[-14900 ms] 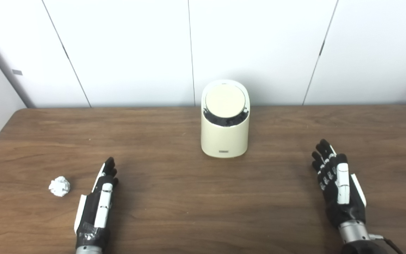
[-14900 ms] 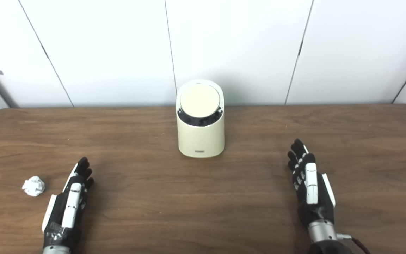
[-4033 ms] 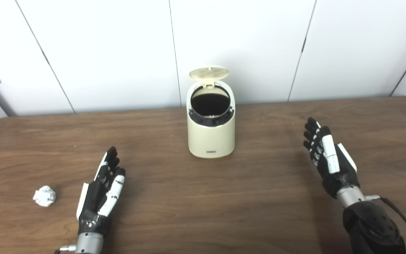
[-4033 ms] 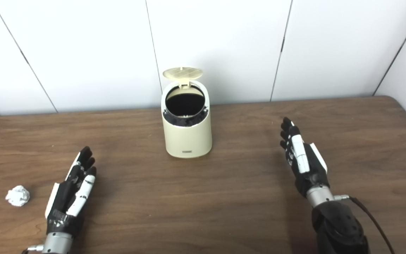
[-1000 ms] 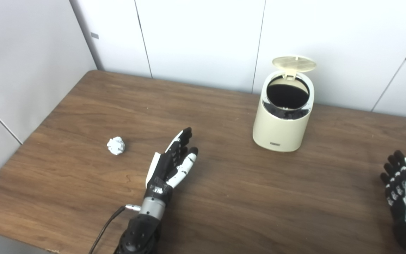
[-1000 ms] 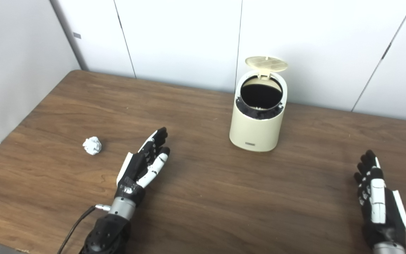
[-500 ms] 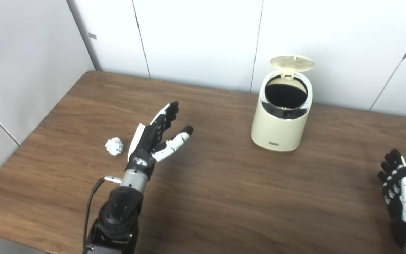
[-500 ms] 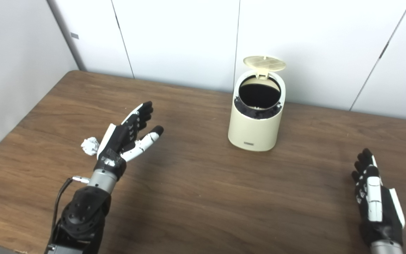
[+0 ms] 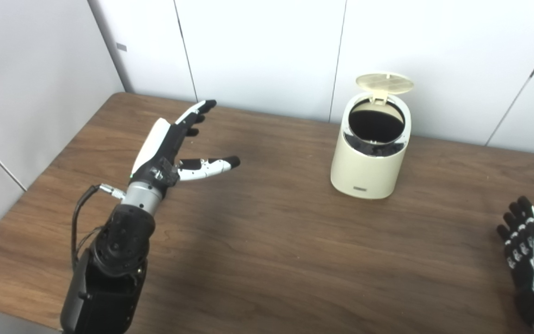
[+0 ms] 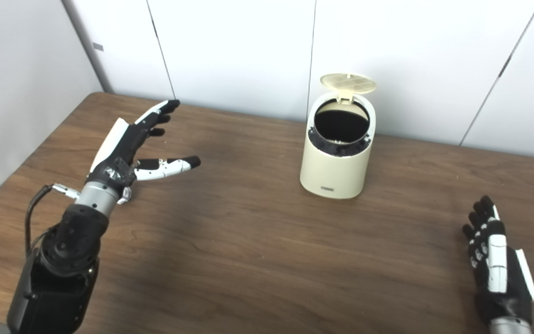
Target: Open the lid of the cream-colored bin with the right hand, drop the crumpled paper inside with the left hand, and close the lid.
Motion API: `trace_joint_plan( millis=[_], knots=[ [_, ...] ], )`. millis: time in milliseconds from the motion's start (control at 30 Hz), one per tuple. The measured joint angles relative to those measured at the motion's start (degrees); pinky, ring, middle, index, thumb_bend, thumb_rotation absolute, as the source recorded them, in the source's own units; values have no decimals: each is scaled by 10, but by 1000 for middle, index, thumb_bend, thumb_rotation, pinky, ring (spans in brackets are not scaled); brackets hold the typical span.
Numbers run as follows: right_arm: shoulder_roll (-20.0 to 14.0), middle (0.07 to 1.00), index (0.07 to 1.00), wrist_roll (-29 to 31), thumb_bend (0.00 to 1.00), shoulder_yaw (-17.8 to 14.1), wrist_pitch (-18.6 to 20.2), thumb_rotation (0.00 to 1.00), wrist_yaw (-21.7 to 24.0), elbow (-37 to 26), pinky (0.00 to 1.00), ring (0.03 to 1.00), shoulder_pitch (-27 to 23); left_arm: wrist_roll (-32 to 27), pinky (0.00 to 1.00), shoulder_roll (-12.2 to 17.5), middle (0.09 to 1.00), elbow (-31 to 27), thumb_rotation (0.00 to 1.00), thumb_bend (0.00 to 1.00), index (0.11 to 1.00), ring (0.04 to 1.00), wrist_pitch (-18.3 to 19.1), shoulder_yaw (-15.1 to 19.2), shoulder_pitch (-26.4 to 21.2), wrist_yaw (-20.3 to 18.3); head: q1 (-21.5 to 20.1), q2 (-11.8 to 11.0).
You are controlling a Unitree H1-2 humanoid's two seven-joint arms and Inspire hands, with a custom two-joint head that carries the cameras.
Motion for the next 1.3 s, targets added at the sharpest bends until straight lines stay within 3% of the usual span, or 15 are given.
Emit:
trace_joint_plan(
  millis=[100, 233, 333, 467, 667, 900, 1300],
  knots=[
    [-3, 1000, 1000, 1, 643, 0, -5, 1000, 2, 4, 1000, 1000, -1, 42, 850, 12, 962, 5, 297, 916, 929, 947, 0, 7, -1, -57, -2, 1],
    [-8, 1000, 1000, 5, 639, 0, -16, 1000, 7, 16, 1000, 1000, -4, 85, 829, 80, 956, 13, 321, 971, 922, 948, 0, -12, -1, -121, 1, 4],
    [-10, 1000, 990, 7, 630, -2, -21, 1000, 7, 20, 1000, 1000, -5, 114, 809, 119, 943, 14, 301, 995, 909, 944, 0, -22, -1, -149, 3, 4],
    [-9, 1000, 985, 10, 626, -2, -19, 1000, 7, 20, 1000, 1000, -5, 134, 787, 133, 929, 20, 272, 1000, 898, 924, -1, -31, 3, -172, 4, 5],
    [-9, 1000, 988, 12, 622, -2, -19, 1000, 7, 20, 1000, 1000, -6, 151, 770, 143, 911, 29, 200, 959, 880, 908, -1, -26, 11, -181, 8, 7],
    [-10, 1000, 984, 14, 588, -2, -17, 1000, 8, 20, 1000, 1000, -6, 167, 761, 144, 912, 50, 189, 902, 885, 905, -1, -20, 19, -181, 10, 8],
    [-14, 998, 980, 18, 632, -1, -31, 1000, 13, 34, 1000, 996, -9, 193, 762, 151, 926, 77, 135, 882, 878, 910, -2, -10, 31, -181, 14, 10]
  ],
)
